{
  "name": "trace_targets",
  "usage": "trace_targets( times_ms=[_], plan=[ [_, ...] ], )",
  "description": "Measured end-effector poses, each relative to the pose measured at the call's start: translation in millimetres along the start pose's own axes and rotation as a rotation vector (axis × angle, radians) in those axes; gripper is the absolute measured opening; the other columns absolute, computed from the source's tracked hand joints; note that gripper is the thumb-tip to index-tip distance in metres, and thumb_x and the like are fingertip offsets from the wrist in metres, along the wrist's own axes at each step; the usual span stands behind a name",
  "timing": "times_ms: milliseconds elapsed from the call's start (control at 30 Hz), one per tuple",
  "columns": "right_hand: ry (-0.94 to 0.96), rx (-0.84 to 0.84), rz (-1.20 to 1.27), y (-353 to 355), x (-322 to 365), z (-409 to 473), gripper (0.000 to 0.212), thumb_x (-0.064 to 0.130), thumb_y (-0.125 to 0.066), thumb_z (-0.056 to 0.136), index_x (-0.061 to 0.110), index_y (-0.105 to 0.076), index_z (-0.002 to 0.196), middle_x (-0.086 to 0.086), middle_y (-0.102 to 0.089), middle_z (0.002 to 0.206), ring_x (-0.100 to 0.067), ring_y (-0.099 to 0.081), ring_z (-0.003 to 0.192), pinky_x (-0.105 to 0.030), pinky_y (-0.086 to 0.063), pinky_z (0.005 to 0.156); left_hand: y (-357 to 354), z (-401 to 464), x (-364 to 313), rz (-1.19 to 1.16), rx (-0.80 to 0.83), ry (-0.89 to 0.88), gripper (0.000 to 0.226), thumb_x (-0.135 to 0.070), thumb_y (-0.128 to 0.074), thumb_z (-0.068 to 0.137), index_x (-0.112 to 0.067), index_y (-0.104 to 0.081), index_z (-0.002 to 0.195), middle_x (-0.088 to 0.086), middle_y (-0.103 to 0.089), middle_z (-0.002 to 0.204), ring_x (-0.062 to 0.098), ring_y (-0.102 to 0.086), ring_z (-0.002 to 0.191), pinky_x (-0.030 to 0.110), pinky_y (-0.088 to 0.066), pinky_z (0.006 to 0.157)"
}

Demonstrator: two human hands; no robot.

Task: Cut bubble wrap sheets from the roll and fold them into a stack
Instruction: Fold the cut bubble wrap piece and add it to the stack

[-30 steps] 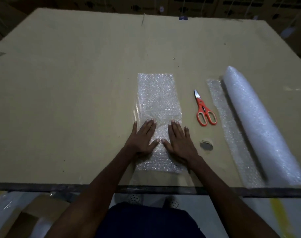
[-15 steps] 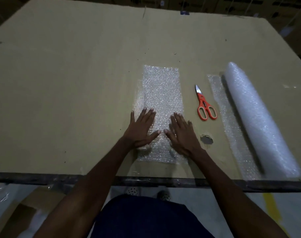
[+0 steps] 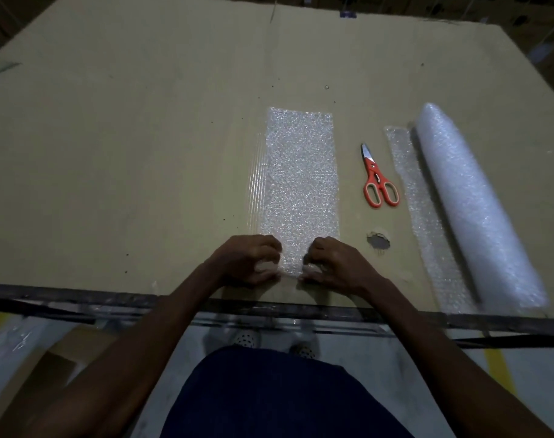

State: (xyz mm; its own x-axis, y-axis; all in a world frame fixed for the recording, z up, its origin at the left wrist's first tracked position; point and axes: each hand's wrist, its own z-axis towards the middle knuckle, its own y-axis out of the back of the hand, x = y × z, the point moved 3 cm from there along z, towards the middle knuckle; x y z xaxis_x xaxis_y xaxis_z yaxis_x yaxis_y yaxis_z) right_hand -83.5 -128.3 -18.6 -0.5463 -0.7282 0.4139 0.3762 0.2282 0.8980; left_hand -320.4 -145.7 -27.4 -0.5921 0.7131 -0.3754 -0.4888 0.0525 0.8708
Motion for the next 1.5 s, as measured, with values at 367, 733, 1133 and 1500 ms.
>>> trace_targets(
  times_ms=[367, 733, 1133, 1500],
  plan=[
    [-0.133, -0.151, 0.166, 35, -30, 2, 0.014, 0.023, -0.072, 0.087, 0.013, -0.077, 0.096, 0.000, -0.076, 0.088, -0.019, -0.071, 0.076, -0.039, -0.057, 0.066, 12, 19, -1, -0.017, -0.218, 0.213, 0.024, -0.042, -0.066, 0.089, -0.019, -0.071, 0.088, -0.005, -0.071, 0.083, 0.020, -0.067, 0.070, 0.031, -0.052, 0.057],
    [-0.462, -0.295, 0.819, 84, -93, 44, 0.016, -0.002, -0.071, 0.091, 0.009, -0.073, 0.102, -0.010, -0.076, 0.089, -0.012, -0.073, 0.078, -0.027, -0.061, 0.074, 38, 79, 38, -0.696, -0.495, 0.713, 0.009, -0.003, -0.077, 0.084, -0.006, -0.074, 0.092, -0.002, -0.074, 0.079, 0.012, -0.071, 0.070, 0.022, -0.057, 0.069],
    [-0.608, -0.406, 0.663, 104, -180, 167, 0.021, -0.001, -0.075, 0.089, -0.004, -0.073, 0.109, -0.018, -0.071, 0.081, -0.018, -0.062, 0.068, -0.030, -0.057, 0.068, 76, 161, 160, -0.835, -0.538, 0.863, 0.008, 0.000, -0.075, 0.086, 0.000, -0.074, 0.094, 0.003, -0.072, 0.071, 0.008, -0.063, 0.061, 0.021, -0.056, 0.064],
    [-0.836, -0.590, 0.765, 104, -264, 248, 0.008, 0.005, -0.080, 0.084, 0.006, -0.077, 0.091, -0.007, -0.071, 0.072, -0.012, -0.061, 0.061, -0.024, -0.053, 0.061, 70, 225, 274, -0.589, -0.587, 0.999, 0.015, -0.022, -0.087, 0.075, -0.030, -0.075, 0.079, -0.006, -0.075, 0.074, 0.013, -0.071, 0.070, 0.042, -0.061, 0.076]
  ],
)
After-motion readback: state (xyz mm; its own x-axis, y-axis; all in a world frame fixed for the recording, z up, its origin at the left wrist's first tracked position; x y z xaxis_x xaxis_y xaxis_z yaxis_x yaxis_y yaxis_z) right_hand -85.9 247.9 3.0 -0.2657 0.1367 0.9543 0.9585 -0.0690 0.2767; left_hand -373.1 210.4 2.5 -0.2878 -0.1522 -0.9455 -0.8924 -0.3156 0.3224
